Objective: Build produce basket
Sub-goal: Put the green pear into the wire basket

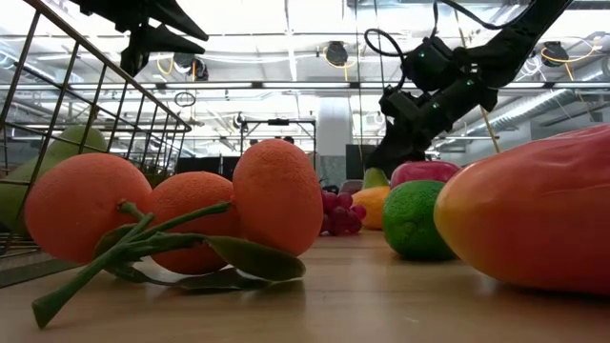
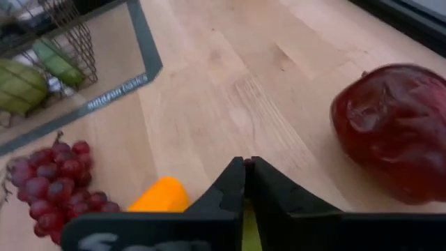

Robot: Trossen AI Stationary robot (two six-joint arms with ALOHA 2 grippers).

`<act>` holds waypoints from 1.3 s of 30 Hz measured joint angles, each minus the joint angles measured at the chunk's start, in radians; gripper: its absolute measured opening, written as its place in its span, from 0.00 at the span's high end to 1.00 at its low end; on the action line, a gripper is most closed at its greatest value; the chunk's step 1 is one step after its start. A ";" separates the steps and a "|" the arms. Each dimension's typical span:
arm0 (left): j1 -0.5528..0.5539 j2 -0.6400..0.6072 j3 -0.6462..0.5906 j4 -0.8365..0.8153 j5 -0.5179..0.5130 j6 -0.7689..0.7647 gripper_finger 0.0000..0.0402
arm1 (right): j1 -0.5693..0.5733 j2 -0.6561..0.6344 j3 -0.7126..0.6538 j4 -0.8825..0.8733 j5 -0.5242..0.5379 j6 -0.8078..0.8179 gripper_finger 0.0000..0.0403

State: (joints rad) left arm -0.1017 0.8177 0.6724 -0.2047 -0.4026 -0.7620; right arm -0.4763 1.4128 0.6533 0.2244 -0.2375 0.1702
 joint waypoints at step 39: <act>0.000 0.000 0.000 0.006 0.174 0.200 0.78 | 0.270 -0.406 0.222 0.341 0.370 0.864 0.98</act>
State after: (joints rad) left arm -0.1013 0.8177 0.6724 -0.1985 -0.2287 -0.5622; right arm -0.2066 1.0063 0.8757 0.5654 0.1330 1.0344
